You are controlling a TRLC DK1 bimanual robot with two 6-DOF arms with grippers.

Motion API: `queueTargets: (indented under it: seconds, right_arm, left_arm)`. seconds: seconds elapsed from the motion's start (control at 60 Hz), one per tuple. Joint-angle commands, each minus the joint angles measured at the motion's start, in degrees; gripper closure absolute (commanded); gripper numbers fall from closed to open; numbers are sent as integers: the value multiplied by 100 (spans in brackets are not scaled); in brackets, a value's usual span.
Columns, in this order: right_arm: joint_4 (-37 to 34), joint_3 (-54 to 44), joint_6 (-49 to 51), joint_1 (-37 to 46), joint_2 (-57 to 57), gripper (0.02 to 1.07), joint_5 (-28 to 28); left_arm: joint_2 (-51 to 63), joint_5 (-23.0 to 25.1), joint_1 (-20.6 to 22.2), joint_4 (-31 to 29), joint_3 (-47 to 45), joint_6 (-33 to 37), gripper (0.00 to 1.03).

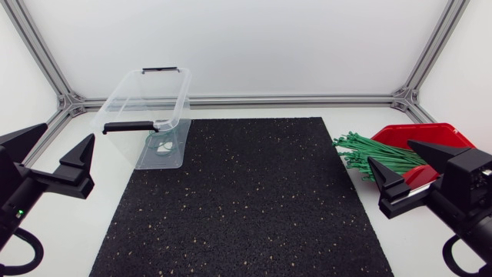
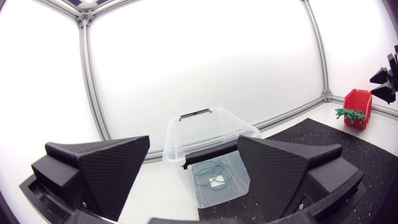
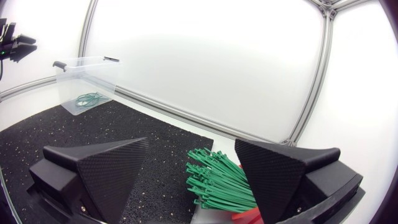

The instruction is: Take a green cable tie from the red box, thread the tail through the head to close it, then place it in the transparent bin on the left.

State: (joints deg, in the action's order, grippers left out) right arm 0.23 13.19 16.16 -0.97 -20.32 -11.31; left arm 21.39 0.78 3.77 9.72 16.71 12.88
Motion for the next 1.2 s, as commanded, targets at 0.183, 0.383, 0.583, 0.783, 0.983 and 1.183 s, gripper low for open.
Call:
queueTargets:
  seconds: [0.183, 0.383, 0.583, 0.783, 0.983, 1.183]
  right_arm:
    - [-23, -586, -717, 67, 811, 6, 447]
    - [-23, -933, -1143, 81, 1389, 6, 771]
    - [84, -1121, -998, -246, 1706, 6, 1296]
    - [184, -1173, -433, -814, 1792, 6, 1886]
    - [156, -1225, 95, -1357, 1861, 6, 2398]
    - [221, -1284, 423, -1516, 1885, 6, 2897]
  left_arm:
    - [-815, -49, -166, -339, -691, -573, 6]
    - [-1388, -61, -257, -613, -1115, -883, 6]
    - [-1980, -74, -352, -896, -1553, -1203, 6]
    - [-2139, -78, -377, -972, -1671, -1288, 6]
    - [-2139, -78, -377, -972, -1671, -1288, 6]
    - [-2139, -78, -377, -972, -1671, -1288, 6]
